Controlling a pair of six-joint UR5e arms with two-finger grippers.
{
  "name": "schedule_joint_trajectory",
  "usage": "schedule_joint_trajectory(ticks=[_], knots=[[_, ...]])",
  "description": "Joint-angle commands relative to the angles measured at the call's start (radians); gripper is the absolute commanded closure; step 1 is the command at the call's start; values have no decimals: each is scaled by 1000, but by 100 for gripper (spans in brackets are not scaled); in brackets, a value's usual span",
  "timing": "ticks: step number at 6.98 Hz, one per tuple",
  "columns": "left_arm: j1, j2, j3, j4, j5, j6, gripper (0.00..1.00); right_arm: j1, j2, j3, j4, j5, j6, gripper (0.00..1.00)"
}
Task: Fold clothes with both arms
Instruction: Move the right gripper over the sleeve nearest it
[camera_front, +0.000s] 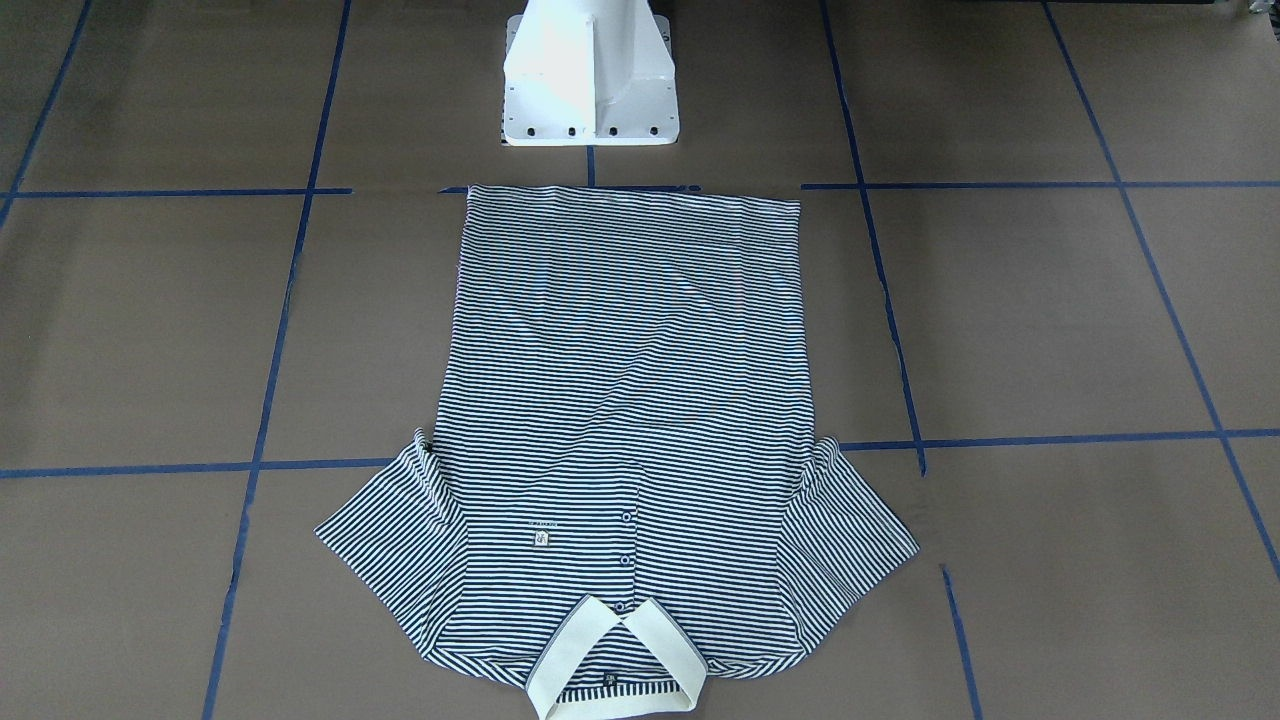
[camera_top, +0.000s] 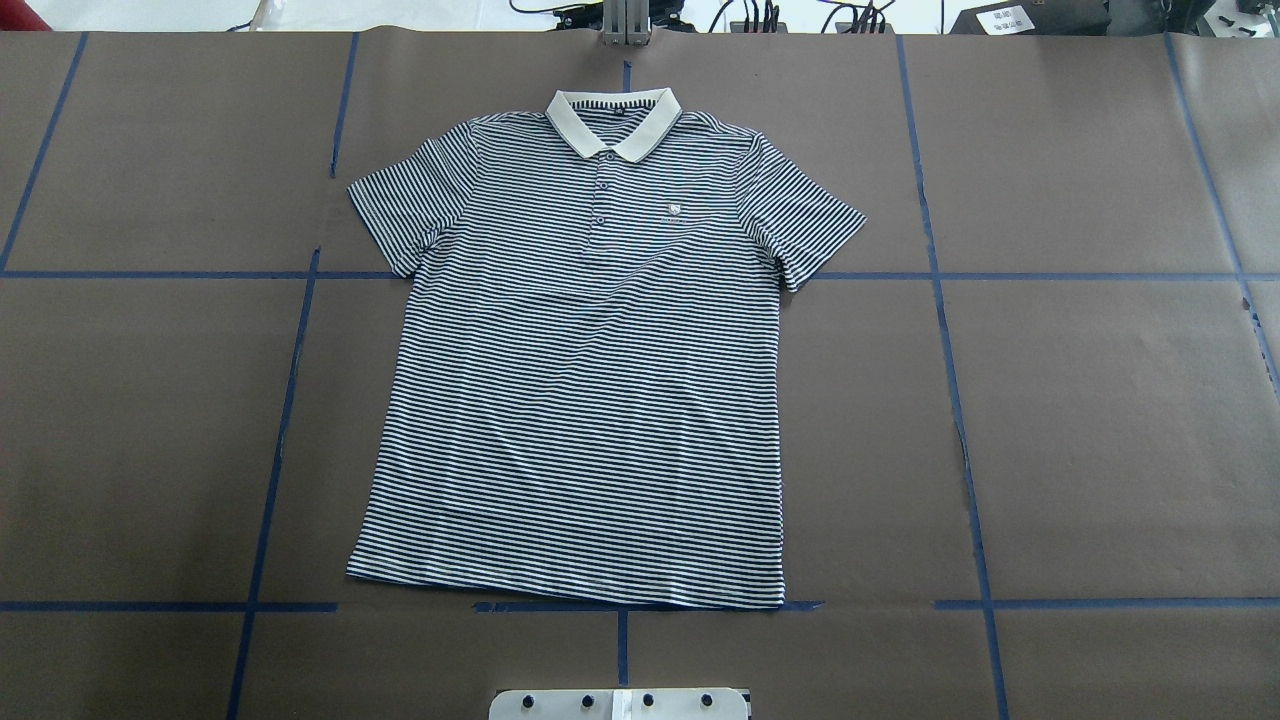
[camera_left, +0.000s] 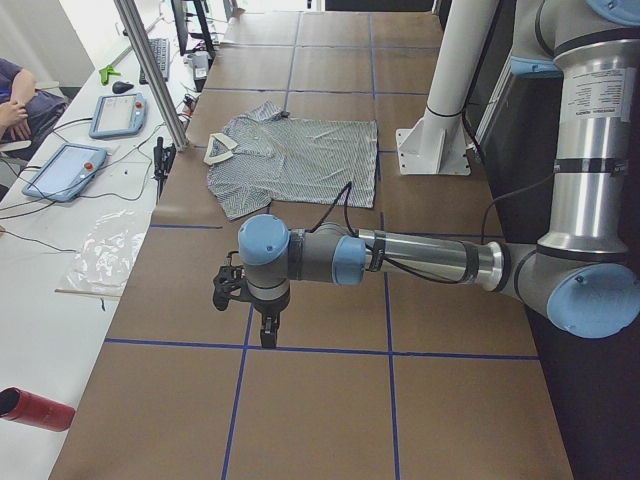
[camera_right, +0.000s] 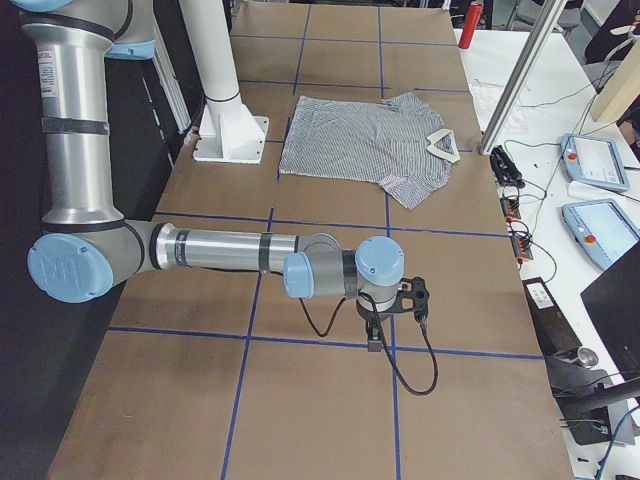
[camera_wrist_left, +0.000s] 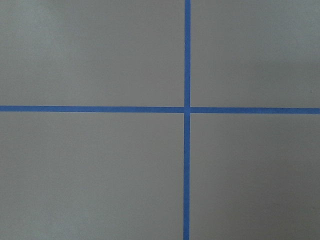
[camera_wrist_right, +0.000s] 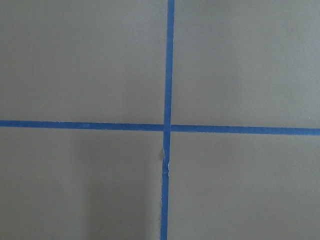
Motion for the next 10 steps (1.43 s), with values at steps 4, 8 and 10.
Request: schedule_joint_trajectory(ticks=[4, 8, 10], knots=[[3, -1, -52, -82, -6, -5, 0, -45, 38, 5, 0, -4, 72, 0], [111, -55, -60, -231, -1, -121, 0, -276, 330, -75, 5, 38, 330, 0], [150, -113, -54, -228, 0, -168, 0, -431, 468, -144, 116, -188, 521, 0]])
